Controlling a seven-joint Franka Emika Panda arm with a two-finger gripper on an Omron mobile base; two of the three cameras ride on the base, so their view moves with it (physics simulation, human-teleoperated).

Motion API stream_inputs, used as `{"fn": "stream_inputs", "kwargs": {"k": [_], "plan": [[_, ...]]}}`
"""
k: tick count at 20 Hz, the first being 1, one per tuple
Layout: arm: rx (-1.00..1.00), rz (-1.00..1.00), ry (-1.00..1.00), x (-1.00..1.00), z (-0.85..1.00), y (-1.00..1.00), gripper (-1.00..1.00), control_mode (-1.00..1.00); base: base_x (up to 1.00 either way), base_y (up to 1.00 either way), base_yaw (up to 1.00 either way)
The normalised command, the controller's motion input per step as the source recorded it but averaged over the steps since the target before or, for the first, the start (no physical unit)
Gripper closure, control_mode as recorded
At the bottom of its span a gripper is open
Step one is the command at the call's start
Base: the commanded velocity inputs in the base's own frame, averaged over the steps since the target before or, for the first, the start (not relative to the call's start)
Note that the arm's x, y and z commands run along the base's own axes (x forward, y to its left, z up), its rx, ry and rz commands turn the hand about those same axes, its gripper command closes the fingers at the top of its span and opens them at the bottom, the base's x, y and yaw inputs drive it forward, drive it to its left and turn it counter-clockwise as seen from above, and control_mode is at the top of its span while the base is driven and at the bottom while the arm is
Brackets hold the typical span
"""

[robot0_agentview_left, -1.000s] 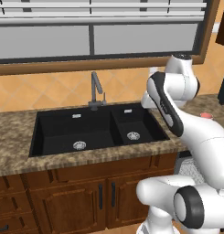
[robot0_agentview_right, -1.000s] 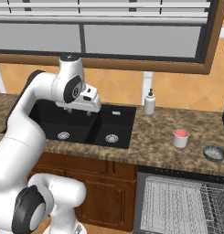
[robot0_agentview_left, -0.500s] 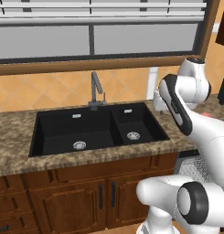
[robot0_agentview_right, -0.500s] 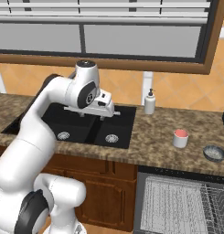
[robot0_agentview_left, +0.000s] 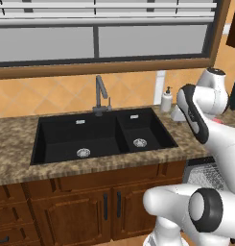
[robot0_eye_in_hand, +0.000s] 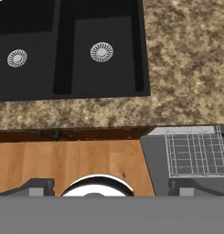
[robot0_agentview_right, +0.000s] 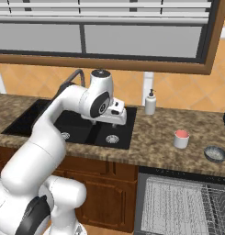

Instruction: Pick up the cup and bowl from the counter, place them in the dishwasher, and close the dishwasher door.

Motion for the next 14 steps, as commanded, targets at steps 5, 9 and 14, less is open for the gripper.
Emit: {"fn": "stream_inputs", "kwargs": {"k": [5,9,14], "plan": [[0.0,0.02,0.0,0.19,-0.19,-0.4,-1.0,-1.0,0.0,0.0,0.0],[0.0,0.07,-0.03,0.33,-0.11,-0.08,-1.0,-1.0,0.0,0.0,0.0],[-0.03,0.0,0.12,0.39,0.01,0.02,-1.0,-1.0,0.0,0.0,0.0]]}}
